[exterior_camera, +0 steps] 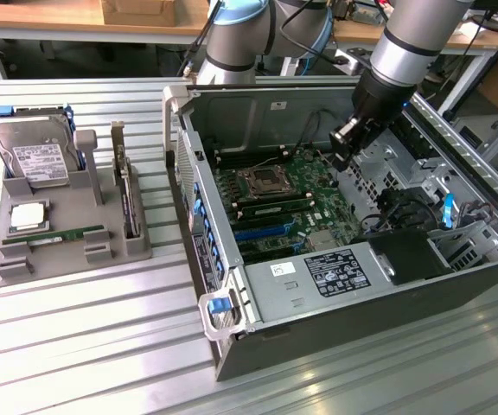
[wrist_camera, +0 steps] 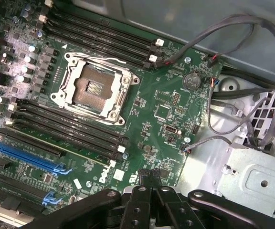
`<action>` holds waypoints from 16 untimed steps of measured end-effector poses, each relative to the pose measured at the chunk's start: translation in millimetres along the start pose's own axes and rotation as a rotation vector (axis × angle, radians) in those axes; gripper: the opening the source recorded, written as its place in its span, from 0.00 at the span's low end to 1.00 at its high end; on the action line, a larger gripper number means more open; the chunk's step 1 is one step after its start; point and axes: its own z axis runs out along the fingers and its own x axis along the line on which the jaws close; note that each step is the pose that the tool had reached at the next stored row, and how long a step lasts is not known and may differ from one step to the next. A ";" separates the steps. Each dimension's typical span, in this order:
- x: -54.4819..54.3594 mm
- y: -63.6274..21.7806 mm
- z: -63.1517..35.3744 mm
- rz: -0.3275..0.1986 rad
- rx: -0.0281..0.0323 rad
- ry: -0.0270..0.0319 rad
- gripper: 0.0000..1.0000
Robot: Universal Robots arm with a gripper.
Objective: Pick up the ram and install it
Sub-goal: 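Press down the ram until it locks into place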
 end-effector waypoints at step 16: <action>0.0 0.0 0.7 0.239 -0.0072 -0.0015 0.11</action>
